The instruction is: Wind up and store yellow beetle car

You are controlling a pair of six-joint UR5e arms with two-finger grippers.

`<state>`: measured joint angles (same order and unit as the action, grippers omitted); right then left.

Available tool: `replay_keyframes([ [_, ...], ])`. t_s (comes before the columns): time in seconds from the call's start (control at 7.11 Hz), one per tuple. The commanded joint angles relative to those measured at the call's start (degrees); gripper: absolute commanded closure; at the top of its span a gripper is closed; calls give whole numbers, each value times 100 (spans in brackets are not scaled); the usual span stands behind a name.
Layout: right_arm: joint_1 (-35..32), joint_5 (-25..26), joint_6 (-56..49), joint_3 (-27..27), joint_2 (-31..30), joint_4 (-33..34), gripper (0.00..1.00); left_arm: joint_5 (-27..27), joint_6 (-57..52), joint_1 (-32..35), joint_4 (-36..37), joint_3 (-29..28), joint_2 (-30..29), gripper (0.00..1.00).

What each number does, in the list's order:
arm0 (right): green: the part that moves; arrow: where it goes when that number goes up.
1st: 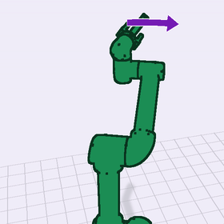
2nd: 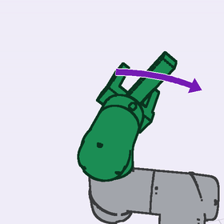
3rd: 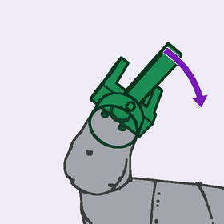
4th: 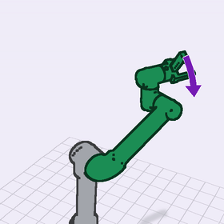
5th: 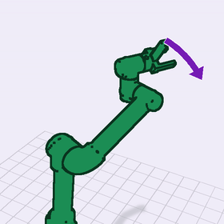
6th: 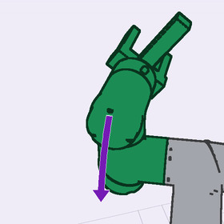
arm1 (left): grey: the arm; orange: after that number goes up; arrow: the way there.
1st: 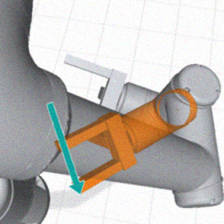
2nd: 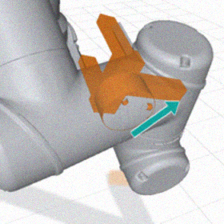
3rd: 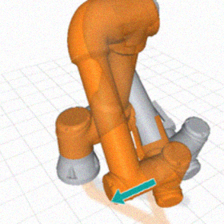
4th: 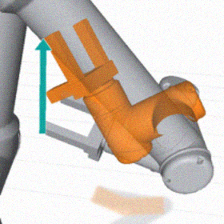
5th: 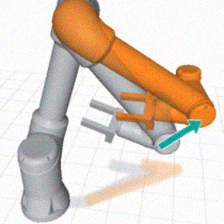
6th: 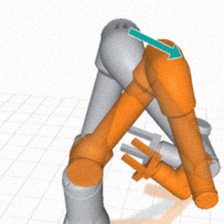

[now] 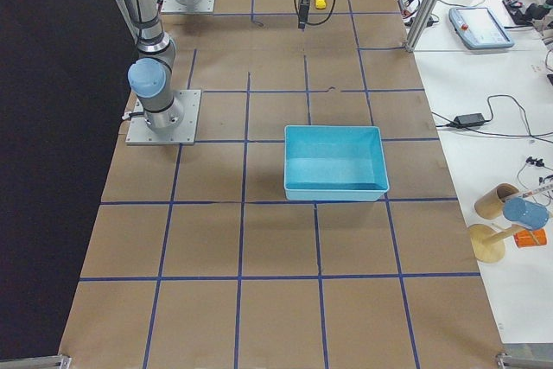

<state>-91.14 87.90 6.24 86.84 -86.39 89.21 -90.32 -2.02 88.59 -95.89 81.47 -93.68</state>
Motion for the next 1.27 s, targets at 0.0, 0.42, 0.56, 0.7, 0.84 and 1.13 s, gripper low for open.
replay_keyframes([
  [0.0, 0, -10, 0, 0, 9, 0, 0, 5, 0, 0, 0, 0, -1, 1],
  [0.42, 0, -10, 0, 0, 9, 0, 0, -3, -17, 0, 0, 9, 25, 1],
  [0.56, 0, -19, 9, 0, 9, 9, 0, 5, -18, 0, 0, 9, 8, 1],
  [0.7, 0, -10, 9, 0, 9, 9, 0, -3, -35, 0, -9, 9, 33, 1],
  [0.84, 0, -19, 9, 9, 9, 9, 0, -3, -35, 0, 0, 9, 34, 1],
  [1.13, 0, -19, 70, 0, -9, 17, 0, 5, -44, 0, 0, 9, 43, 1],
])
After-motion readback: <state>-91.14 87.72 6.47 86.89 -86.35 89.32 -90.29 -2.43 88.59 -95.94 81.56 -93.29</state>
